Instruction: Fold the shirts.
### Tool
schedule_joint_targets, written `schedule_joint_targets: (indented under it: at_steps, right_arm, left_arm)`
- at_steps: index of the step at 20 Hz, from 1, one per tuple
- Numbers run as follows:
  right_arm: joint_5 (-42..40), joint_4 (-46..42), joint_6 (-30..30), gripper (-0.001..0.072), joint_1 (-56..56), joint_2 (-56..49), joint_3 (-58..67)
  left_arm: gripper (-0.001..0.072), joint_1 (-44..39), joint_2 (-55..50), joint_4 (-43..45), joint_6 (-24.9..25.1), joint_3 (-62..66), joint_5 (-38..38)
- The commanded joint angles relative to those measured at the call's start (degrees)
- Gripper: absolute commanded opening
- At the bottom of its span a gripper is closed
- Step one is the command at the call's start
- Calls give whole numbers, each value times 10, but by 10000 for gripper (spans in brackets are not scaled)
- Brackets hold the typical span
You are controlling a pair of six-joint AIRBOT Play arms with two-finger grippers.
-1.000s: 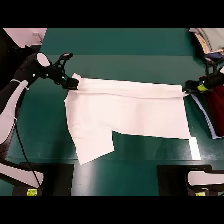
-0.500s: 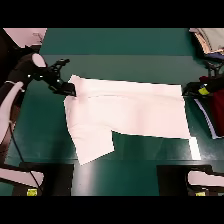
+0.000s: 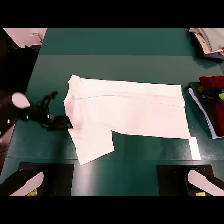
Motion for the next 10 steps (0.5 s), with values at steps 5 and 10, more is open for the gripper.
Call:
schedule_joint_targets:
  at_steps: [5,10]
  right_arm:
    - [-8,46,-2,302,-1,20,-16]
    - [-8,45,-2,302,-1,20,-16]
  left_arm:
    - [599,1,54,-91,-2,-148,61]
    - [598,1,53,-107,-2,-148,101]
